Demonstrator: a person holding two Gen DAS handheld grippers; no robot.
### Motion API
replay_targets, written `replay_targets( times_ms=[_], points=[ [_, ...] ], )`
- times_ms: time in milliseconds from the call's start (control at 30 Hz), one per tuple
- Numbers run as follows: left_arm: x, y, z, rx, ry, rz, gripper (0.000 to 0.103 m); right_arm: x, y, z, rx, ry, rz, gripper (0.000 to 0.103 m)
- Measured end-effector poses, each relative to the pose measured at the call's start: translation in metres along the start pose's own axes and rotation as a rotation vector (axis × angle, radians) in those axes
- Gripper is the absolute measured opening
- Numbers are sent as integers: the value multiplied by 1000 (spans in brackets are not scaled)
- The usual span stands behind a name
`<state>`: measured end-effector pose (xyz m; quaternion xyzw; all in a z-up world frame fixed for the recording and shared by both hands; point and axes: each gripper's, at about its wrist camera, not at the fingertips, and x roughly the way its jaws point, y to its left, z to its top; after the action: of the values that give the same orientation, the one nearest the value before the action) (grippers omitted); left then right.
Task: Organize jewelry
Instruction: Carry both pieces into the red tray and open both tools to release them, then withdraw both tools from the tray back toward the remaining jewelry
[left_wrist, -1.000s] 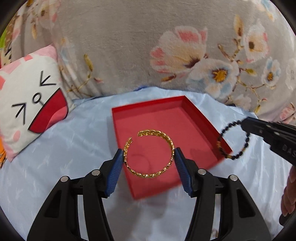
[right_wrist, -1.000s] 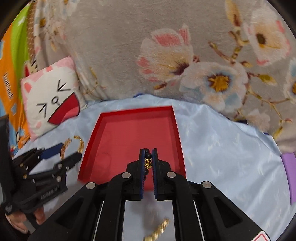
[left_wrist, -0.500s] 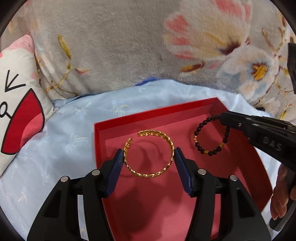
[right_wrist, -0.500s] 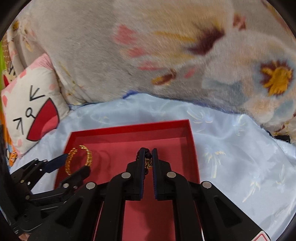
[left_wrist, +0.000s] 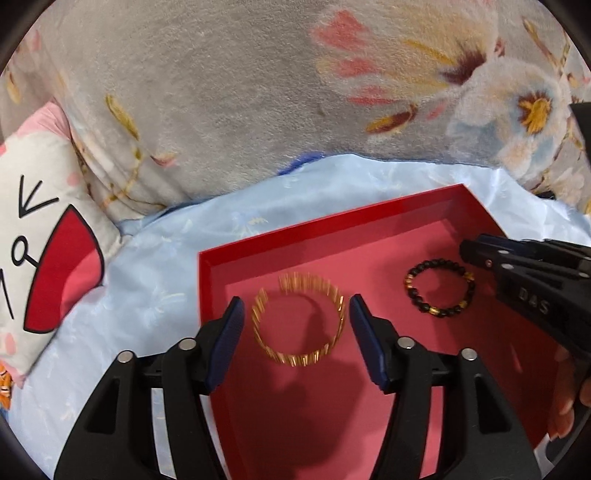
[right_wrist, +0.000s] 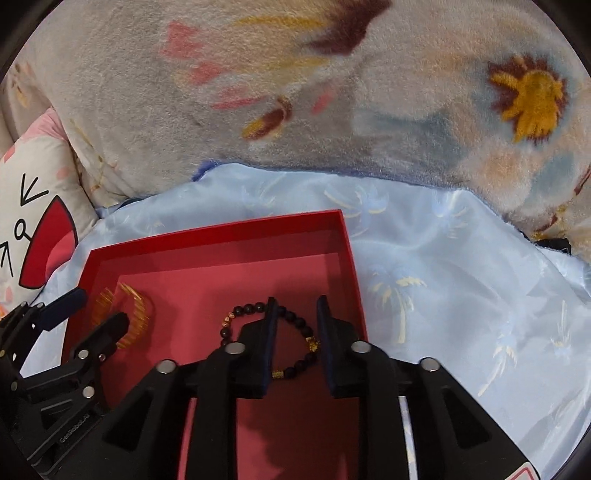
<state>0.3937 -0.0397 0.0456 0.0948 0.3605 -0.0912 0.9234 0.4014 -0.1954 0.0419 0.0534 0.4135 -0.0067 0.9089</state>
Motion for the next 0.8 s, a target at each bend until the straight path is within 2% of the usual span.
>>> replay_targets(
  times_ms=[67,267,400,567,800],
  points=[
    [1,1,2,-1,5,8,75,-1,4,-1,-15,-10,-6,40],
    [3,7,5,-21,1,14,76,-10,0,0,10,-41,-21,42],
    [-3,15,5,-46,-22,-19,76,-24,-7,2,48,-67,-1,42],
    [-36,25,1,-81,-62,-54,76,-56,-16,-6,32,-97,-21,43],
    [-100,22,-32,-41,-123,-24,81,-109,-40,-51,32,-111,-41,45]
  ],
)
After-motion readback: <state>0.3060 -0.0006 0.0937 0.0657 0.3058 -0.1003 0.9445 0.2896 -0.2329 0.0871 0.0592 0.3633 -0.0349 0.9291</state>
